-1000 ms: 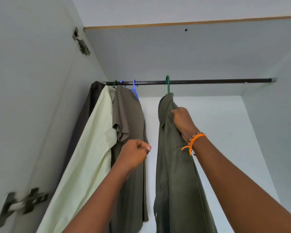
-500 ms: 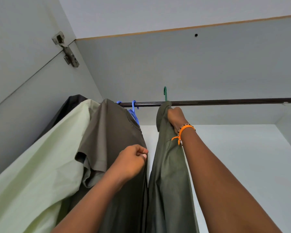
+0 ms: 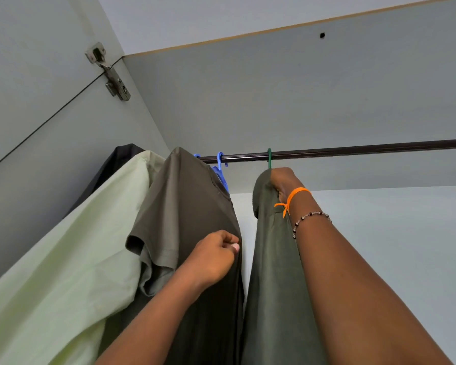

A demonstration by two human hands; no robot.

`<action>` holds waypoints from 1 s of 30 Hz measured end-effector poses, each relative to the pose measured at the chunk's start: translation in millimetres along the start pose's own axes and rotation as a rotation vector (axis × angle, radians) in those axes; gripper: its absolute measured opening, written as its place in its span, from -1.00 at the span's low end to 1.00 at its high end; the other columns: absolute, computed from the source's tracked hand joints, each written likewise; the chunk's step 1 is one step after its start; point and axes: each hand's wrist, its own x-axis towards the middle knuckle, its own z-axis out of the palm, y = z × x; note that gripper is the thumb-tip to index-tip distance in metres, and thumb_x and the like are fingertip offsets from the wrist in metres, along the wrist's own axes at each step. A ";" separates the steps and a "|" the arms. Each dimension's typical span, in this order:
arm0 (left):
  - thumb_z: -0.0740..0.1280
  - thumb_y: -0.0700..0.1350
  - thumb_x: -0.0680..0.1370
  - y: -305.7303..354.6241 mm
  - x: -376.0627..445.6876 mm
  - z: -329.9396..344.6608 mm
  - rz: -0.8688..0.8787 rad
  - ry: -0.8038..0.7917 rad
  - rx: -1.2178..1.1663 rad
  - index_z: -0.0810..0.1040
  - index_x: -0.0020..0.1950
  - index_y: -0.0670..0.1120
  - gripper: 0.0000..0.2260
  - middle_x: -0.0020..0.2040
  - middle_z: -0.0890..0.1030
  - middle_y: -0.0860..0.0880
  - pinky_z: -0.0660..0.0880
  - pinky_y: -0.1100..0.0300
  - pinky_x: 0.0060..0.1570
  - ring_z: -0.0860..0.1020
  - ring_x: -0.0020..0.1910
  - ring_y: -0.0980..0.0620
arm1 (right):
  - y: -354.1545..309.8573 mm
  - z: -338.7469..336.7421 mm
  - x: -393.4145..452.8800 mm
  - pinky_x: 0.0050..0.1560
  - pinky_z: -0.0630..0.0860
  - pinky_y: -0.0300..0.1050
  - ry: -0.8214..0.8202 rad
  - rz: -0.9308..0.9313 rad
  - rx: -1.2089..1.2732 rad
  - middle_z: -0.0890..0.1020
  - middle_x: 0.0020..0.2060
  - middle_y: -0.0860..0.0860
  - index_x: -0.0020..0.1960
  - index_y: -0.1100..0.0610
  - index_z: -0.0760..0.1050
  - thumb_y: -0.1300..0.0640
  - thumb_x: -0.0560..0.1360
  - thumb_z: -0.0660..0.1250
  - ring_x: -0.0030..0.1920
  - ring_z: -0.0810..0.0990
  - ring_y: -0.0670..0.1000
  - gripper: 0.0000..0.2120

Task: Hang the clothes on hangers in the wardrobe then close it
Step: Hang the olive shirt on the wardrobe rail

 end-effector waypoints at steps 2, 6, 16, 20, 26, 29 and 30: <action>0.25 0.02 0.59 7.7 -6.6 -9.2 -0.010 0.014 -0.033 0.50 -0.04 0.08 -0.93 0.07 0.58 0.00 0.46 0.03 0.22 0.55 0.05 0.01 | 0.8 3.9 -5.3 0.01 0.48 -0.11 -0.035 0.016 -0.005 0.50 0.21 0.31 0.28 0.42 0.36 0.34 0.56 0.09 0.20 0.50 0.24 -0.68; 0.35 0.18 0.47 19.2 -26.8 -16.3 -0.069 -0.117 -0.108 0.25 0.45 0.04 -0.39 0.21 0.51 0.07 0.44 0.24 0.08 0.52 0.10 0.12 | -7.2 27.4 -30.8 -0.22 0.40 -0.12 -0.128 0.031 0.172 0.53 -0.10 0.21 0.21 0.34 0.39 0.33 0.53 0.07 -0.10 0.52 0.14 -0.71; 0.38 -0.23 0.33 -51.8 -87.9 -0.7 -0.111 0.047 -0.020 0.24 0.44 0.07 -0.28 0.24 0.53 0.04 0.48 0.16 0.19 0.51 0.20 0.06 | 66.0 70.6 -182.4 0.42 0.28 -0.09 -0.248 -0.133 0.297 0.36 0.37 -0.08 0.50 0.01 0.17 0.33 0.54 0.18 0.36 0.35 -0.08 -0.42; 0.25 -0.44 0.40 -69.0 -152.6 -2.2 -0.132 0.092 0.022 0.52 0.25 -0.10 -0.53 0.04 0.63 -0.01 0.44 0.48 -0.09 0.56 0.07 0.06 | 124.1 67.5 -280.8 0.32 0.25 -0.42 -0.384 -0.066 0.158 0.34 0.41 -0.10 0.50 -0.03 0.17 0.45 0.51 0.07 0.35 0.33 -0.21 -0.35; 0.27 -0.38 0.48 -79.6 -261.9 -11.5 -0.368 0.000 -0.011 0.49 0.31 -0.13 -0.58 0.13 0.59 -0.07 0.48 0.12 0.13 0.54 0.18 -0.08 | 155.7 41.7 -402.2 0.40 0.28 -0.22 -0.503 0.261 0.124 0.33 0.41 -0.14 0.48 -0.13 0.20 0.35 0.56 0.08 0.38 0.33 -0.14 -0.41; 0.31 -0.31 0.50 -68.1 -316.5 -24.5 -0.528 -0.039 0.050 0.49 0.29 -0.21 -0.65 0.11 0.60 -0.17 0.41 0.20 -0.06 0.55 0.12 -0.15 | 155.8 32.1 -459.8 0.42 0.24 -0.11 -0.592 0.404 -0.005 0.32 0.43 -0.11 0.50 -0.09 0.17 0.30 0.59 0.10 0.41 0.31 -0.05 -0.45; 0.33 -0.28 0.50 -63.8 -332.2 -29.7 -0.580 -0.025 0.063 0.49 0.28 -0.23 -0.66 0.11 0.59 -0.18 0.38 0.20 -0.08 0.55 0.12 -0.16 | 151.9 28.5 -476.5 0.36 0.26 -0.17 -0.575 0.416 -0.036 0.35 0.41 -0.09 0.49 -0.05 0.22 0.31 0.59 0.12 0.40 0.33 -0.04 -0.48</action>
